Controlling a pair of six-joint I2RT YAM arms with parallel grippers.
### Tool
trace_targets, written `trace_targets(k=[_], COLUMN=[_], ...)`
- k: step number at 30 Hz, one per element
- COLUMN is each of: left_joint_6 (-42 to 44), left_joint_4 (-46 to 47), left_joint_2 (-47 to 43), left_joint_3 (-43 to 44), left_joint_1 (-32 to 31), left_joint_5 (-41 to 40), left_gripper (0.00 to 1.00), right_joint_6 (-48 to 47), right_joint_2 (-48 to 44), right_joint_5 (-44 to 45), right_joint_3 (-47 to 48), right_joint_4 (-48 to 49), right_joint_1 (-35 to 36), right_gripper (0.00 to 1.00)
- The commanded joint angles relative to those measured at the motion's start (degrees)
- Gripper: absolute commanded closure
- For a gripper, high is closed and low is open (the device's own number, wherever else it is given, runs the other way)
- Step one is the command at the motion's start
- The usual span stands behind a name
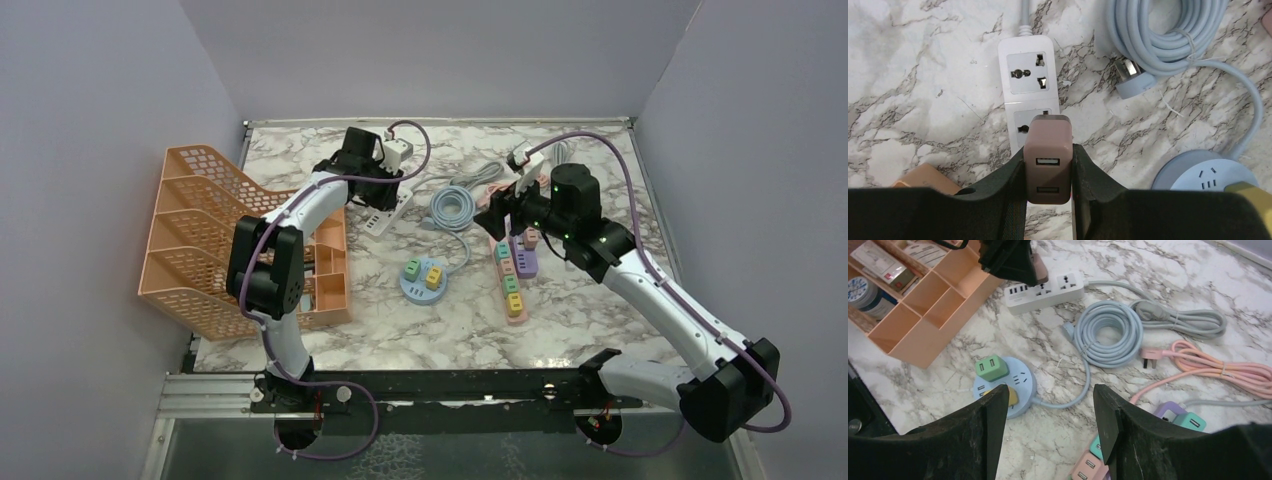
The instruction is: Insert the plug
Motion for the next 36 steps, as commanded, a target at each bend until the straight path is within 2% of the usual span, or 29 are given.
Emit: trace_targets(k=[1, 7, 25, 32, 36], left_joint_6=[0.81, 0.37, -1.07, -2.1, -1.04], left_joint_4=[-1.01, -0.99, 1.63, 6.57, 8.79], left_joint_2=[2.23, 4.0, 6.55, 5.52, 4.82], left_joint_3=[1.56, 0.95, -1.83, -5.02, -7.14], left_joint_1=[0.29, 0.29, 0.23, -0.46, -1.57], left_joint_5=[-1.53, -1.73, -3.97, -4.47, -7.79], left_gripper=[1.0, 1.0, 1.0, 1.0, 1.0], right_joint_6=[2.64, 3.05, 2.2, 2.0, 1.78], right_joint_2=[-1.96, -3.26, -2.84, -2.73, -2.85], right_joint_5=[9.03, 16.46, 15.63, 15.87, 16.17], right_joint_3=[-0.92, -2.29, -3.39, -3.7, -3.84], right_joint_4=[0.27, -1.69, -0.91, -0.82, -0.58], right_joint_1=[0.3, 0.3, 0.3, 0.3, 0.3], right_gripper=[0.38, 0.39, 0.39, 0.39, 0.39])
